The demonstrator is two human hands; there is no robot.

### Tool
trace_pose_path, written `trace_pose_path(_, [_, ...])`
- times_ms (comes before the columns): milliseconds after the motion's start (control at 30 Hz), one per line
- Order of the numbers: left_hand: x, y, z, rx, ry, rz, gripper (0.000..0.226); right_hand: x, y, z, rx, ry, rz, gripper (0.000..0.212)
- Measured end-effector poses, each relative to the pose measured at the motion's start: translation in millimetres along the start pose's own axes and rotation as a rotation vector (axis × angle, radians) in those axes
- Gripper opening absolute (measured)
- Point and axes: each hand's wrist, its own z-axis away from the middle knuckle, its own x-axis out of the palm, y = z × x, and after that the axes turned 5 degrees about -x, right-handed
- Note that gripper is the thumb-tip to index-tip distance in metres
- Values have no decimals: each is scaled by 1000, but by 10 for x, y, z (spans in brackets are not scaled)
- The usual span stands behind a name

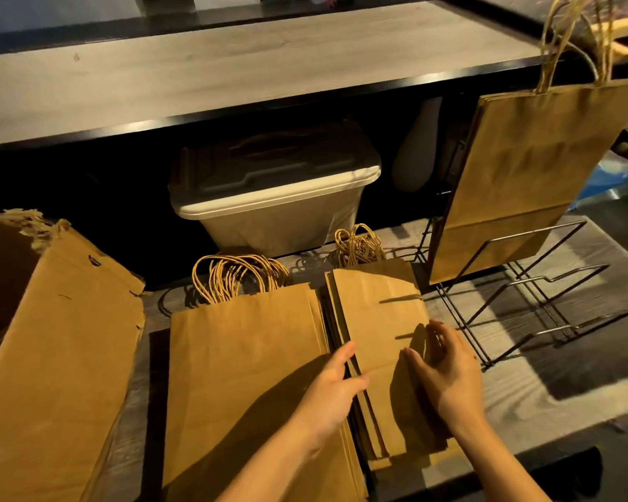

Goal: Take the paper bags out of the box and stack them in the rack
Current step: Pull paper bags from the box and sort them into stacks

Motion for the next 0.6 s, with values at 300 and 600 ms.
trace_pose_path(300, [-42, -8, 46, 19, -60, 15, 55, -75, -64, 56, -14, -76, -25, 52])
trace_pose_path(600, [-485, 491, 278, 160, -1, -354, 38, -20, -1023, -306, -319, -151, 87, 34])
